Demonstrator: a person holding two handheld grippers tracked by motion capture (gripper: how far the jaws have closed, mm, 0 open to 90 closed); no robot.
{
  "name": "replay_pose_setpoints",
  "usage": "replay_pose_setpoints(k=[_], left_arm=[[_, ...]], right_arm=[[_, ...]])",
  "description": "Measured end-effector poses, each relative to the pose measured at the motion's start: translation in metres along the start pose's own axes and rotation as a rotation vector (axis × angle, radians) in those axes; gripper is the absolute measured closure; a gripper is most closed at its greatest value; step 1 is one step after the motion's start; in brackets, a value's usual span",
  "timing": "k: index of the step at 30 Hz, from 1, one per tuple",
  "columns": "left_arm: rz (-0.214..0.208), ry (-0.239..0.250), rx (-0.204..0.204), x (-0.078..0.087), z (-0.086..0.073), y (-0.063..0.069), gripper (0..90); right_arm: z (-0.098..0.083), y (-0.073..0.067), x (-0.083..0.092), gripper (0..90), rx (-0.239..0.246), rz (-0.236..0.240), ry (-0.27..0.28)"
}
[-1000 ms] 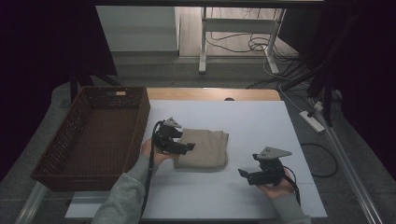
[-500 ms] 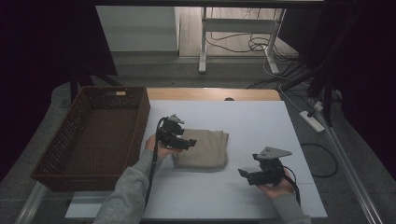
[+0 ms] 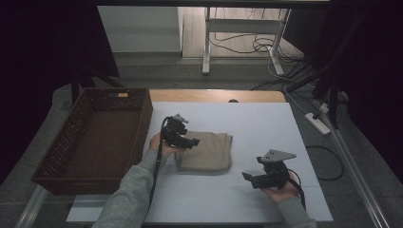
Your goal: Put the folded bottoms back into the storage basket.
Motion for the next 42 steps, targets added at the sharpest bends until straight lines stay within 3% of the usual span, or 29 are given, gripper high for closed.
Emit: replay_pose_setpoints(k=[11,19,28,42], left_arm=[[0.024,-0.006,0.014,-0.007,0.002,-0.010,21.9],[0.067,-0.037,0.019,-0.019,0.004,-0.015,19.5],[0.075,-0.056,0.019,-0.031,0.008,-0.019,17.3],[0.060,-0.104,-0.013,-0.052,0.014,-0.021,13.6]], right_arm=[[-0.001,0.000,-0.001,14.9,-0.002,0.003,-0.001],[-0.001,0.000,-0.002,14.9,-0.002,0.006,-0.010],[-0.002,0.000,-0.002,15.0,-0.006,0.010,-0.013],[-0.003,0.001,-0.003,15.0,-0.009,0.011,-0.020]])
Point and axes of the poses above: each handheld gripper's, and its own axes: x roughly backward along the jaws, z roughly out of its top, y roughly to its right, the point moved 5 cm from there along -x, roughly forward along the jaws, and after that the axes turned 12 degrees about z, right-handed, at the moved point
